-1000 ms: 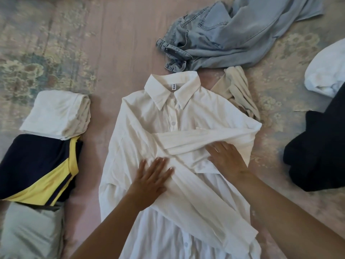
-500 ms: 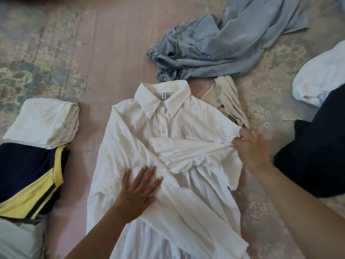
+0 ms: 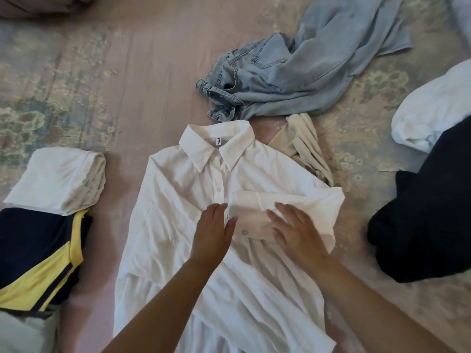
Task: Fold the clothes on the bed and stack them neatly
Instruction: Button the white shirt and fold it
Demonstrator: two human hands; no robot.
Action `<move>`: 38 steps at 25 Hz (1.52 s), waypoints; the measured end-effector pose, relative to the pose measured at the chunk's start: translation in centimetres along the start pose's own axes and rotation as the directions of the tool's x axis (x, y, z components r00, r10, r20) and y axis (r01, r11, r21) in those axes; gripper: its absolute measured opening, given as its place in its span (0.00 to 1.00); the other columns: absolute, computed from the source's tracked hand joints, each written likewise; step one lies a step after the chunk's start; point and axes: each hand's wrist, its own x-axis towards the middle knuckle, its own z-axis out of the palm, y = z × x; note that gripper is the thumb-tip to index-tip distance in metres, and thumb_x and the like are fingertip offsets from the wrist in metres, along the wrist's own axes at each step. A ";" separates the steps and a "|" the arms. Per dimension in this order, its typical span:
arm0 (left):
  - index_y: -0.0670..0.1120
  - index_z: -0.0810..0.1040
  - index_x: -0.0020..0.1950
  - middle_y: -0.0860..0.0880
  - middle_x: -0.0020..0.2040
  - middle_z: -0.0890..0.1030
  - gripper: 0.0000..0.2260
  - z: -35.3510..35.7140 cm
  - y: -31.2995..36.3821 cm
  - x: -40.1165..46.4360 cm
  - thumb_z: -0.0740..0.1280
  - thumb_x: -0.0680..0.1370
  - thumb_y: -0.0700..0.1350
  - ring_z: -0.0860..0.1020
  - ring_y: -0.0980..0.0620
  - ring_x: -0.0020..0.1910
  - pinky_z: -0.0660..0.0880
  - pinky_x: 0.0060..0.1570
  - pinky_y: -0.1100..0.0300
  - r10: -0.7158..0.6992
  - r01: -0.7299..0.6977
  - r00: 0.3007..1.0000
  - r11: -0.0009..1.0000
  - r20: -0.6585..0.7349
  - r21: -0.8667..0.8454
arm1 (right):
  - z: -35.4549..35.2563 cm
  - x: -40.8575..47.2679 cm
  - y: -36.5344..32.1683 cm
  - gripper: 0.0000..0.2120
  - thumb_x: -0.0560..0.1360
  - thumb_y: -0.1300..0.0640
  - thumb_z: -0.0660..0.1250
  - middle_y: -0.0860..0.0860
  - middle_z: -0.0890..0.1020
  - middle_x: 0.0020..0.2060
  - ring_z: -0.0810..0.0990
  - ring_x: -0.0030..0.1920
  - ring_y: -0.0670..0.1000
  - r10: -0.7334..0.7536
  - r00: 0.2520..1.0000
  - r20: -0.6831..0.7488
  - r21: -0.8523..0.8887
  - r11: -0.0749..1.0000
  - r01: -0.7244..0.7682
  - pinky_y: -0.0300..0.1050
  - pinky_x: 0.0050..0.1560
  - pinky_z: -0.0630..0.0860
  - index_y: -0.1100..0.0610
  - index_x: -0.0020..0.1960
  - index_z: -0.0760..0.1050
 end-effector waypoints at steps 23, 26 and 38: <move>0.29 0.73 0.52 0.27 0.46 0.77 0.21 -11.7 -0.3 -21.4 0.56 0.80 0.48 0.77 0.32 0.46 0.69 0.46 0.41 -0.616 0.492 0.653 0.787 -0.441 -0.371 | 1.5 -9.8 -21.3 0.33 0.76 0.58 0.65 0.60 0.67 0.77 0.67 0.76 0.61 -0.211 0.947 0.244 0.170 0.970 0.172 0.59 0.73 0.70 0.56 0.80 0.61; 0.33 0.71 0.58 0.28 0.53 0.77 0.15 -10.7 -3.3 -24.3 0.57 0.84 0.45 0.77 0.30 0.52 0.69 0.49 0.40 -0.708 0.576 0.592 0.706 -0.386 -0.413 | 2.9 -11.2 -22.3 0.35 0.78 0.58 0.64 0.59 0.60 0.80 0.60 0.79 0.61 -0.244 0.907 0.343 0.154 0.967 0.202 0.61 0.76 0.63 0.56 0.82 0.55; 0.35 0.73 0.43 0.37 0.40 0.77 0.11 -4.9 -12.6 -32.4 0.60 0.84 0.37 0.77 0.41 0.42 0.75 0.40 0.47 -0.897 0.758 0.436 0.324 0.071 -0.566 | 8.1 -17.4 -24.2 0.39 0.78 0.65 0.63 0.57 0.45 0.82 0.42 0.81 0.59 -0.152 0.742 0.653 0.100 0.988 0.114 0.61 0.79 0.44 0.51 0.83 0.50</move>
